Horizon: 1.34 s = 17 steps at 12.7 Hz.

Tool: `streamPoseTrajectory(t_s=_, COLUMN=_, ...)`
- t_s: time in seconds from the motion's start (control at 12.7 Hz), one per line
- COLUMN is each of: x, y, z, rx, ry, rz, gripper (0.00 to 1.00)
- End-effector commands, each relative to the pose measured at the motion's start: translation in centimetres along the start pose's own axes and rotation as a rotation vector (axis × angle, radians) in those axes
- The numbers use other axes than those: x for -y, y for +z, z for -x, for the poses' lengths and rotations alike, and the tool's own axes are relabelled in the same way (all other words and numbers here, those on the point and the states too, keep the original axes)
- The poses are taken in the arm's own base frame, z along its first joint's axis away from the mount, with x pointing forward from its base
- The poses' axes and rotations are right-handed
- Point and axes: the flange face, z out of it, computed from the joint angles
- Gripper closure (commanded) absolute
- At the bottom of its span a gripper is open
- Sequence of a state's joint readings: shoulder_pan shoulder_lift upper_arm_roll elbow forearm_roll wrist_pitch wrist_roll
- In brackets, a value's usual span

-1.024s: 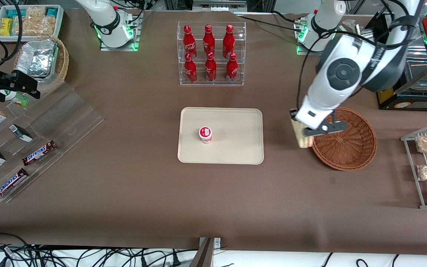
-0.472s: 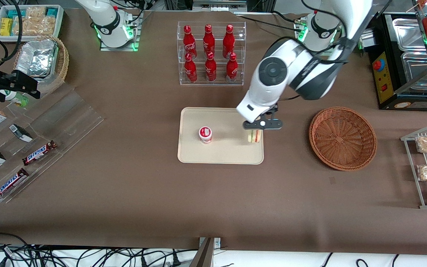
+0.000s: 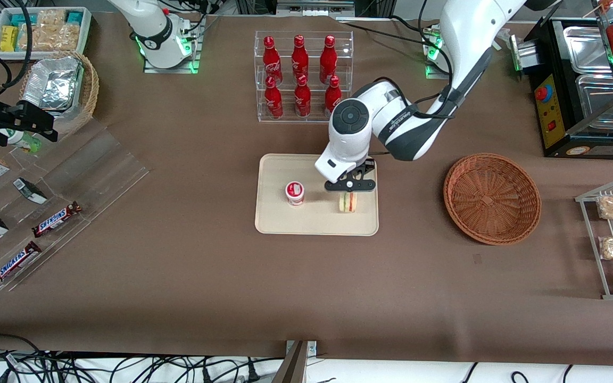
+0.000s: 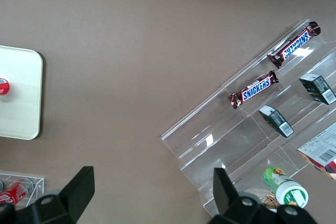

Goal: Place sandwich from basket to tray
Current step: 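Carry the sandwich over to the cream tray beside the yogurt cup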

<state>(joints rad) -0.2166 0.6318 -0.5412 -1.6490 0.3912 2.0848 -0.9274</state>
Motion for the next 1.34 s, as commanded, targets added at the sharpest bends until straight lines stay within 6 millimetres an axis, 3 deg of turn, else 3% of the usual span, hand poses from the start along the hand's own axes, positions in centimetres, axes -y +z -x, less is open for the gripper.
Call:
streamPoseTrajectory(t_s=0.0, x=-0.5, y=0.7, z=-0.9, rx=-0.031, ry=-0.023, rz=-0.011, gripper=0.66)
streamPoseTrajectory(t_s=0.79, x=-0.6, y=3.1, z=-1.0, rx=-0.045, ry=-0.025, rz=-0.035, gripper=0.66)
streamPoseTrajectory(t_s=1.02, x=-0.7, y=3.1, z=-1.1, rx=-0.046, ry=-0.033, rz=-0.033, gripper=0.66)
streamPoseTrajectory(t_s=1.1, x=-0.7, y=3.3, z=-1.1, rx=-0.043, ry=-0.033, rz=-0.034, gripper=0.55)
streamPoseTrajectory(t_s=1.18, x=-0.7, y=3.3, z=-1.0, rx=-0.045, ry=-0.029, rz=-0.035, gripper=0.29)
streamPoseTrajectory(t_s=1.26, x=-0.7, y=3.3, z=-1.0, rx=-0.045, ry=-0.029, rz=-0.035, gripper=0.19)
